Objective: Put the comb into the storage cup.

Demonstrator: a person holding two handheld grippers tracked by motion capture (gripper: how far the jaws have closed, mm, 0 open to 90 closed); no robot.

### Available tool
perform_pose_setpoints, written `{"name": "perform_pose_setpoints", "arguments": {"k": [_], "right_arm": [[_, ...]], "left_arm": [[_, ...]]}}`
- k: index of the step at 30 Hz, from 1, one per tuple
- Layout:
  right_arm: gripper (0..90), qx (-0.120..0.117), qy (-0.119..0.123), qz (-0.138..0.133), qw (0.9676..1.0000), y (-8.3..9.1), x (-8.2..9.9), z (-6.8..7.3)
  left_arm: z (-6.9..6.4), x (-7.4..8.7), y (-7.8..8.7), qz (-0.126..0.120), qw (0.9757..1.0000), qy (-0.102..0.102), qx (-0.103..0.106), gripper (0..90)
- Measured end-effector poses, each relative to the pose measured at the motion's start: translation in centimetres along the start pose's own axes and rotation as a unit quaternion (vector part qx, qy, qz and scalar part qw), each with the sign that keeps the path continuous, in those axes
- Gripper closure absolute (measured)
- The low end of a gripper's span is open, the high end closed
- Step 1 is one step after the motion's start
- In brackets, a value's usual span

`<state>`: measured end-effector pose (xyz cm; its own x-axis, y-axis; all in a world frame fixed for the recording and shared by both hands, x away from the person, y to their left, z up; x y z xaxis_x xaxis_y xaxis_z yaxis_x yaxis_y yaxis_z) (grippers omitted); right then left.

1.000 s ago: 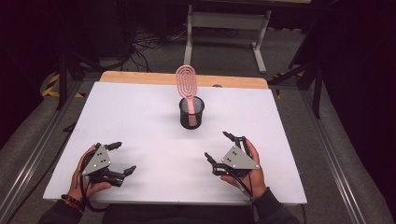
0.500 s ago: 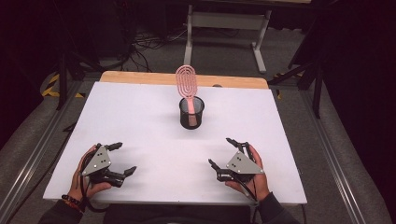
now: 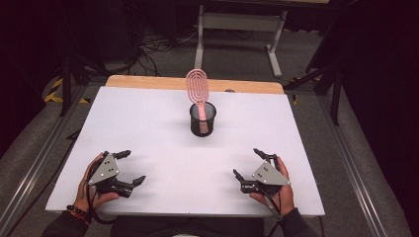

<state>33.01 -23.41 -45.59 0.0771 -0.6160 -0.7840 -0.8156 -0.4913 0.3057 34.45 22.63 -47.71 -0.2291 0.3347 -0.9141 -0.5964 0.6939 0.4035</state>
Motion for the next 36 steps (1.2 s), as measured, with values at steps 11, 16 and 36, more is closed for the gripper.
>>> {"name": "perform_pose_setpoints", "arguments": {"k": [11, 16, 36], "right_arm": [[5.6, 0.018, -0.035, 0.011, 0.9992, 1.2, 1.8, -1.3], [5.0, 0.025, -0.046, 0.013, 0.9985, 1.5, 2.3, -1.8], [5.1, 0.024, -0.042, 0.015, 0.9987, 1.4, 1.9, -1.2]], "left_arm": [[0.1, -0.1, 0.1, -0.003, 1.0000, 0.004, -0.005, 3.8], [0.3, -0.2, 0.1, -0.008, 0.9999, 0.007, -0.006, 3.5], [0.0, -0.3, -0.5, 0.001, 1.0000, -0.006, 0.004, 3.2]]}}
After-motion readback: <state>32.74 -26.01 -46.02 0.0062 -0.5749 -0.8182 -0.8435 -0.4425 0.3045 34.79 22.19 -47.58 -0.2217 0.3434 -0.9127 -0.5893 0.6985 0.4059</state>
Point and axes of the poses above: each handheld gripper's, and its own axes: y roughly backward along the jaws, x roughly out of its underside, z roughly to its left, the point moved 1 cm from there along -y, roughly forward along the jaws, and after that the axes turned 9 degrees about y, right-handed, at the moved point
